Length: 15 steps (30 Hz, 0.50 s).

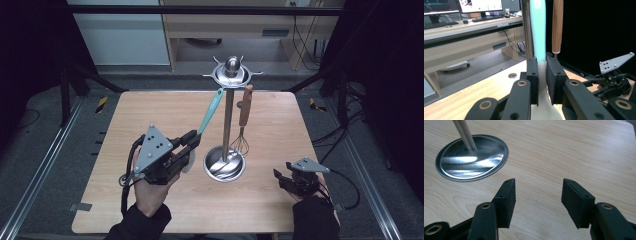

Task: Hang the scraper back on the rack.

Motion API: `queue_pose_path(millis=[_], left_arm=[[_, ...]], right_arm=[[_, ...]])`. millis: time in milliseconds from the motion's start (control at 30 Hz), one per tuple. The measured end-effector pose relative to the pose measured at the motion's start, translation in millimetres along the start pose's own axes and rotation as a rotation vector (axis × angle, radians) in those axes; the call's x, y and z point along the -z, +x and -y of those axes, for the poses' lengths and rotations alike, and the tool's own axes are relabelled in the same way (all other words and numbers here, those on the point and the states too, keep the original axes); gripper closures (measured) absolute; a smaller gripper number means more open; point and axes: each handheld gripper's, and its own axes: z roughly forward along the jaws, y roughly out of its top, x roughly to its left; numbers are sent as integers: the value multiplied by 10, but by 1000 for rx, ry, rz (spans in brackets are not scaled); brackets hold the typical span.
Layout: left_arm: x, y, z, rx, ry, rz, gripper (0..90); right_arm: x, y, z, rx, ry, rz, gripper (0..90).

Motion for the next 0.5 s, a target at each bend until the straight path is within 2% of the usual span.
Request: queue_pose_path(millis=[333, 500], left_arm=[[-126, -14, 48, 13, 20, -12, 802], [-207, 3, 72, 12, 23, 4, 793]], right_arm=[[2, 1, -1, -2, -1, -1, 445], [7, 3, -1, -5, -1, -2, 444]])
